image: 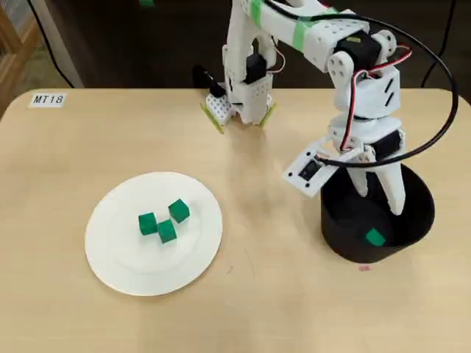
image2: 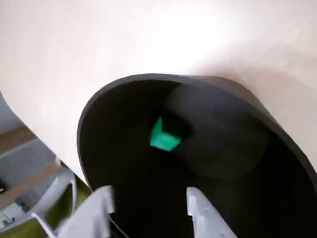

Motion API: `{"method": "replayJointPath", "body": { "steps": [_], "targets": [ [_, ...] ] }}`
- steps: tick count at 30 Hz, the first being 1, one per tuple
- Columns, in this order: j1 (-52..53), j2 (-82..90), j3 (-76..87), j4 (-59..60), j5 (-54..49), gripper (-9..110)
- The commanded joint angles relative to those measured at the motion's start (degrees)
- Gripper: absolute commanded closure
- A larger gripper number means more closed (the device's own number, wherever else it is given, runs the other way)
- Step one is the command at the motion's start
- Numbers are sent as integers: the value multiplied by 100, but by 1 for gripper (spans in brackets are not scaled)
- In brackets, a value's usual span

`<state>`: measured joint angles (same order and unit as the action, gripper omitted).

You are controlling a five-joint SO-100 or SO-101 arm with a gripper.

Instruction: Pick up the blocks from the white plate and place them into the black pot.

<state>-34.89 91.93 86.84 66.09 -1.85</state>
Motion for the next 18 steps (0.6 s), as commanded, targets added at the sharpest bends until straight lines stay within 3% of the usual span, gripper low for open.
{"method": "replayJointPath", "body": {
  "steps": [1, 6, 18],
  "targets": [
    [229, 290, -211, 229, -132, 104],
    [1441, 765, -246, 853, -246, 104],
    [5977, 826, -158, 1600, -1397, 104]
  ]
}}
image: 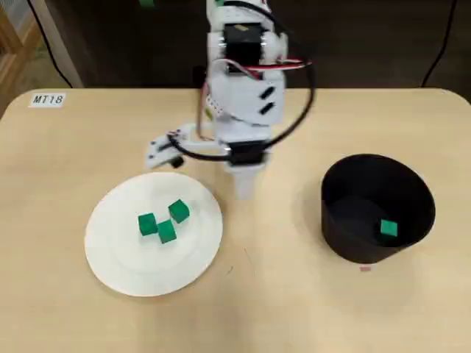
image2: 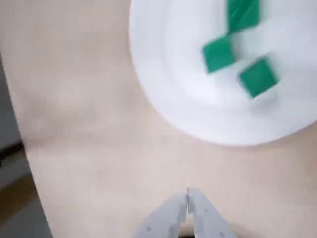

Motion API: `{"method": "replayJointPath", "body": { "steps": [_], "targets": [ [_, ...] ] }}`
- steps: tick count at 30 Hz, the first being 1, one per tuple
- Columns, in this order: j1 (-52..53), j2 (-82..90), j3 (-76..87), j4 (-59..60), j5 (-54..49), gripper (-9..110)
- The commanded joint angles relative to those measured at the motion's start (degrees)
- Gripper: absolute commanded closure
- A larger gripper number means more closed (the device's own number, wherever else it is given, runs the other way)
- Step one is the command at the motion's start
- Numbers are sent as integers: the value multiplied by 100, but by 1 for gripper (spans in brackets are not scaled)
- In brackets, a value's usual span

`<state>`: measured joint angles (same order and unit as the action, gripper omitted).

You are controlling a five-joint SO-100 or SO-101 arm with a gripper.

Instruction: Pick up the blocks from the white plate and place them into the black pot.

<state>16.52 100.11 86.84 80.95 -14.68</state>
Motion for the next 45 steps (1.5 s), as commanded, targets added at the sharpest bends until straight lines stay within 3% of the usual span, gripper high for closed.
{"method": "replayJointPath", "body": {
  "steps": [1, 7, 20, 28, 34, 45],
  "targets": [
    [1063, -97, -158, 114, -149, 104],
    [1687, -765, -246, 334, -791, 104],
    [1644, -1679, -940, 404, -2496, 104],
    [1635, -2250, -1415, 431, -2689, 103],
    [1397, -2426, -1485, 483, -2769, 81],
    [1318, -2804, -1485, 466, -2382, 71]
  ]
}}
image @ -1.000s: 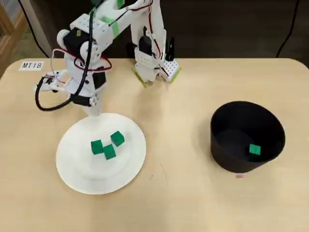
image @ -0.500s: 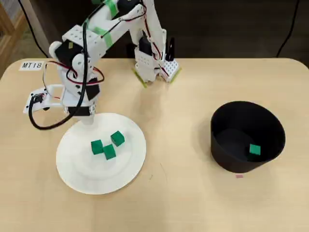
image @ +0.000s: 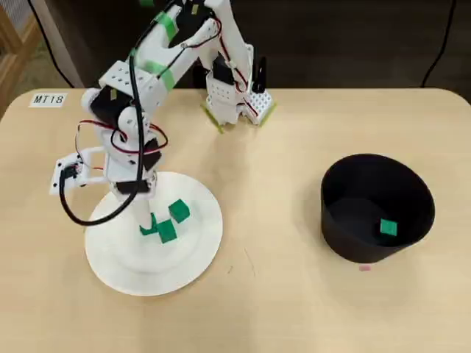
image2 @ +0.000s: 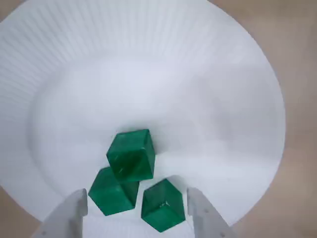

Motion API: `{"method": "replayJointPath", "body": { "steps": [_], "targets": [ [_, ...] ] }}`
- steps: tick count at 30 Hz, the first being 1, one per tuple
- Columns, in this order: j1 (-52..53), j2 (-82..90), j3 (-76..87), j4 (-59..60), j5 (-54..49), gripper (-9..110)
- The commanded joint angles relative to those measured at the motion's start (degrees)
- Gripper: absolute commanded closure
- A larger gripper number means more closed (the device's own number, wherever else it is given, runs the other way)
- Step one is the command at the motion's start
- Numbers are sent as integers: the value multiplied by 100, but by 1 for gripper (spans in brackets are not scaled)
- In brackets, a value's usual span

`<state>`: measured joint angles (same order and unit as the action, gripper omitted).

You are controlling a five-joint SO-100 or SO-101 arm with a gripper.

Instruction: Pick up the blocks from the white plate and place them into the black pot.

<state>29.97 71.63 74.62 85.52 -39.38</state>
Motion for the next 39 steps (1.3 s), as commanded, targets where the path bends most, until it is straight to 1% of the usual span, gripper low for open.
{"method": "replayJointPath", "body": {
  "steps": [1, 15, 21, 26, 31, 35, 39],
  "targets": [
    [-26, 9, -264, 9, 132, 70],
    [53, -272, -272, -141, 483, 70],
    [88, -475, -290, -272, 686, 73],
    [70, -615, -290, -545, 932, 83],
    [79, -703, -343, -800, 1230, 103],
    [53, -694, -387, -809, 1239, 104],
    [18, -167, -387, -826, 1406, 104]
  ]
}}
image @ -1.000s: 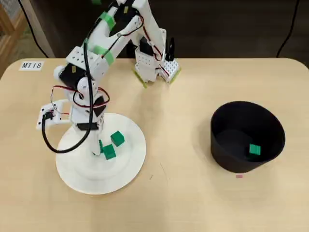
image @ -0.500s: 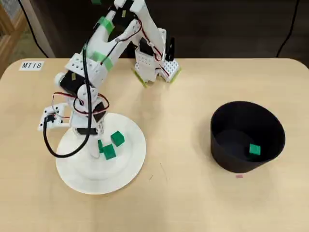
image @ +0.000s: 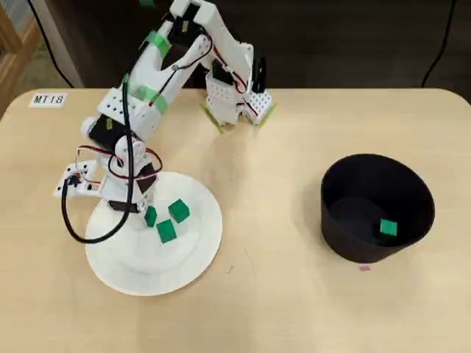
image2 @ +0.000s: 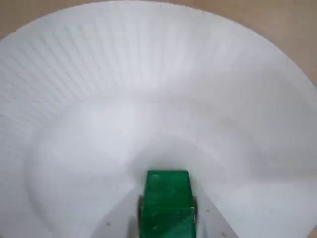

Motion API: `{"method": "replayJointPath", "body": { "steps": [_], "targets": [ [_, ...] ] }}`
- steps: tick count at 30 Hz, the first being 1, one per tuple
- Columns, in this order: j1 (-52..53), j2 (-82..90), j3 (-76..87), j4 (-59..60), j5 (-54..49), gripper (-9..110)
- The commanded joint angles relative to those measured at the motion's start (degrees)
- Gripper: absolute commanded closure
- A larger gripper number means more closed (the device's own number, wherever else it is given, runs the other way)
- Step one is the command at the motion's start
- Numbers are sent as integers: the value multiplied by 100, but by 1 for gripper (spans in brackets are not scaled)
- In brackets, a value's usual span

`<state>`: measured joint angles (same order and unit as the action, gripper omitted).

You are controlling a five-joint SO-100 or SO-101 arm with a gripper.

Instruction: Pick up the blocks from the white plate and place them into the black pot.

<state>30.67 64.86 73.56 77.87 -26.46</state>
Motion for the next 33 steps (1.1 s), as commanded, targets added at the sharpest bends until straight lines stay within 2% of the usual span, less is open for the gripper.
{"method": "replayJointPath", "body": {
  "steps": [1, 5, 8, 12, 18, 23, 29, 33],
  "targets": [
    [-70, 738, -281, -70, 211, 104],
    [-439, 1881, -281, -211, 835, 104],
    [-1116, 2549, -659, -176, 1397, 104],
    [-2408, 2795, -1679, 501, 1872, 104],
    [-4729, 3076, -1670, 606, 2364, 104],
    [-6100, 2725, -1635, 861, 2496, 104],
    [-6847, 2083, -1512, 1046, 2373, 104],
    [-6979, 2021, -835, 536, 2355, 104]
  ]
}}
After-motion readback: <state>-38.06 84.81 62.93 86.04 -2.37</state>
